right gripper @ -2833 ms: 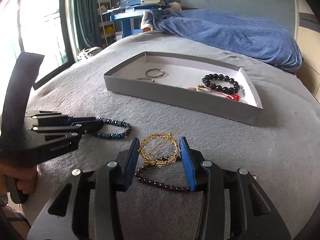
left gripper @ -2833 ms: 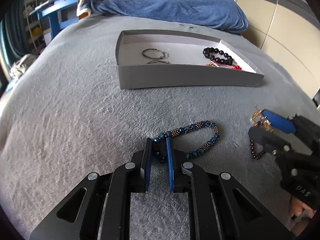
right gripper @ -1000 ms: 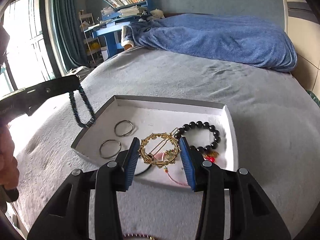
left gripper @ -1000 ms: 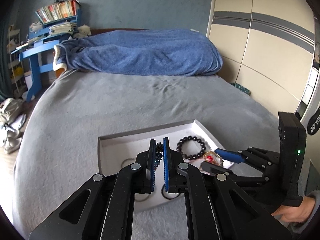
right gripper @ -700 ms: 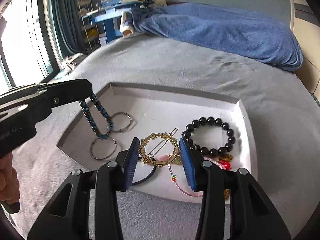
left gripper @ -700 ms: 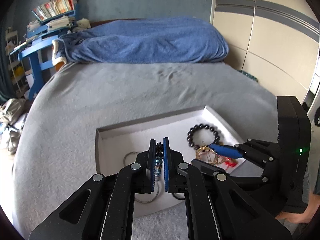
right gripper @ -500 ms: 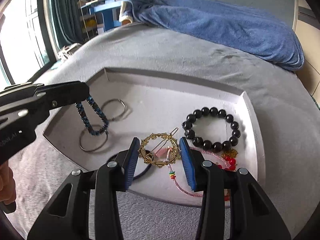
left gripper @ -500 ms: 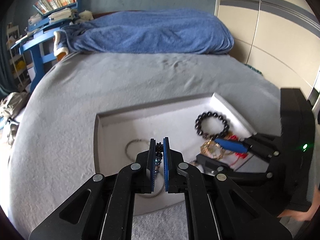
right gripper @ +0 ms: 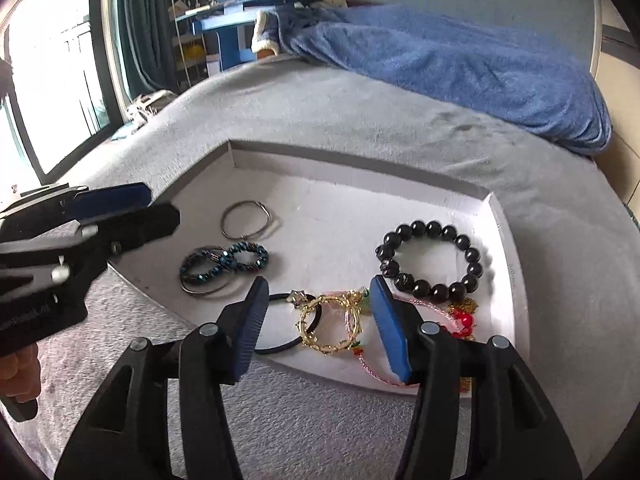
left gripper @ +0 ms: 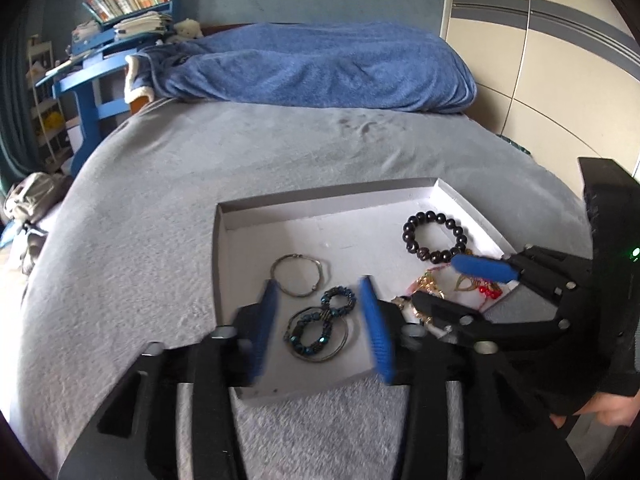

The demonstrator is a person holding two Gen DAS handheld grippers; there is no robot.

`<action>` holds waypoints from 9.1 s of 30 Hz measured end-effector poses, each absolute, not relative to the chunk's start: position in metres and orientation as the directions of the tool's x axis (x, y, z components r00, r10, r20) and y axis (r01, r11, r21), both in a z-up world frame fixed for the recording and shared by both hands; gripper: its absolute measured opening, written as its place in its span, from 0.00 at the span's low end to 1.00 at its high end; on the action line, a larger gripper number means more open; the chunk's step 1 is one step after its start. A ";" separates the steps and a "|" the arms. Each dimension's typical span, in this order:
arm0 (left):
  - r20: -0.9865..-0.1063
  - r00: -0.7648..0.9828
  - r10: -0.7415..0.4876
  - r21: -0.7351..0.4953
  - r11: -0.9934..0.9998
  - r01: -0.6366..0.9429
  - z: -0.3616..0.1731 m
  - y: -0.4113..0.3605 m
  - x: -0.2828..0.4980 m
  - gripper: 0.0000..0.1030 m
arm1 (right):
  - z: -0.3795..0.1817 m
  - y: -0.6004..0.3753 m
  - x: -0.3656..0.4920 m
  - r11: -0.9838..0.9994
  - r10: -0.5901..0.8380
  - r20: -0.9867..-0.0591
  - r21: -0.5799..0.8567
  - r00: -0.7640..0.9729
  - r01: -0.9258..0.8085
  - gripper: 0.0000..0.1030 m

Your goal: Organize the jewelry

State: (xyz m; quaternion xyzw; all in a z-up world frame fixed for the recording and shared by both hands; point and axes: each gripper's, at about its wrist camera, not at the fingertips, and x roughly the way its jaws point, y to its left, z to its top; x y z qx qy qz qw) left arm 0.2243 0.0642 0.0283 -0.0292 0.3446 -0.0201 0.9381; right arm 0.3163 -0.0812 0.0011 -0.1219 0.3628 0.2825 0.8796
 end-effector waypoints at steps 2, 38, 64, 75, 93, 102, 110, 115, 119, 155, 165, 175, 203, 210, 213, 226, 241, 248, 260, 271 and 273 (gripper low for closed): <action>-0.640 0.766 -0.057 -0.062 0.998 0.023 0.031 0.066 0.217 0.50 | 0.006 -0.085 0.311 0.810 0.413 -0.695 -0.015 0.589 -0.586 0.53; -0.706 0.662 -0.252 -0.084 0.958 0.274 -0.010 -0.027 0.124 0.84 | -0.023 -0.257 0.220 0.910 0.337 -0.694 0.066 0.636 -0.410 0.71; -0.769 0.612 -0.185 -0.003 0.958 0.286 -0.037 -0.046 0.141 0.06 | -0.037 -0.222 0.218 0.840 0.341 -0.752 -0.026 0.565 -0.541 0.74; -0.766 0.616 -0.184 -0.092 0.980 0.178 -0.042 -0.001 0.128 0.06 | -0.038 -0.210 0.236 0.767 0.352 -0.781 -0.074 0.515 -0.637 0.74; -0.766 0.612 -0.196 -0.108 0.978 0.178 -0.043 0.002 0.128 0.07 | -0.039 -0.204 0.214 0.752 0.468 -0.767 0.085 0.439 -0.653 0.16; -0.767 0.612 -0.192 -0.104 0.979 0.177 -0.043 0.001 0.128 0.07 | -0.036 -0.198 0.212 0.738 0.492 -0.761 0.109 0.422 -0.666 0.19; -0.769 0.606 -0.202 -0.114 0.977 0.180 -0.046 0.001 0.134 0.08 | -0.041 -0.185 0.223 0.745 0.476 -0.767 0.091 0.430 -0.661 0.20; -0.766 0.611 -0.199 -0.105 0.977 0.188 -0.048 -0.002 0.141 0.09 | -0.043 -0.183 0.220 0.752 0.468 -0.762 0.078 0.448 -0.654 0.15; -0.764 0.610 -0.207 -0.115 0.975 0.188 -0.048 -0.001 0.142 0.09 | -0.044 -0.183 0.220 0.759 0.469 -0.760 0.086 0.450 -0.645 0.13; -0.592 0.781 -0.200 -0.087 0.979 0.184 0.066 0.024 0.181 0.06 | 0.028 -0.153 0.280 0.784 0.537 -0.670 0.171 0.513 -0.597 0.05; -0.598 0.787 -0.154 -0.067 0.988 0.142 0.073 0.047 0.236 0.06 | 0.028 -0.134 0.335 0.813 0.510 -0.695 0.198 0.506 -0.548 0.05; -0.630 0.761 -0.157 -0.064 0.987 0.150 0.049 0.040 0.275 0.06 | 0.000 -0.109 0.374 0.834 0.472 -0.751 0.209 0.462 -0.511 0.06; -0.677 0.728 -0.106 -0.073 0.994 0.078 -0.005 0.046 0.273 0.36 | -0.017 -0.085 0.371 0.824 0.423 -0.750 0.085 0.509 -0.560 0.31; -0.625 0.772 -0.113 -0.099 0.993 0.065 0.009 0.052 0.245 0.67 | 0.007 -0.108 0.346 0.824 0.471 -0.672 0.104 0.571 -0.558 0.49; -0.605 0.789 -0.104 -0.101 0.993 0.054 0.015 0.053 0.233 0.75 | 0.015 -0.119 0.334 0.830 0.476 -0.648 0.105 0.595 -0.548 0.54; -0.500 0.865 -0.043 -0.132 0.991 -0.027 0.024 0.049 0.168 0.92 | 0.022 -0.157 0.264 0.858 0.482 -0.541 0.132 0.689 -0.497 0.85; -0.421 0.907 0.008 -0.135 0.988 -0.071 0.010 0.039 0.102 0.95 | 0.013 -0.164 0.190 0.874 0.450 -0.428 0.033 0.784 -0.484 0.95; -0.425 0.904 0.035 -0.114 0.989 -0.092 0.007 0.036 0.099 0.95 | 0.008 -0.167 0.189 0.897 0.405 -0.440 0.020 0.802 -0.441 0.95; -0.440 0.898 0.029 -0.100 0.992 -0.081 0.003 0.033 0.102 0.95 | 0.006 -0.166 0.188 0.895 0.408 -0.441 0.020 0.800 -0.445 0.95; -0.443 0.896 0.033 -0.100 0.991 -0.086 0.002 0.032 0.104 0.95 | 0.006 -0.166 0.189 0.895 0.408 -0.442 0.021 0.799 -0.446 0.95; -0.443 0.896 0.031 -0.106 0.991 -0.086 0.002 0.033 0.103 0.95 | 0.005 -0.166 0.188 0.895 0.407 -0.443 0.020 0.799 -0.445 0.95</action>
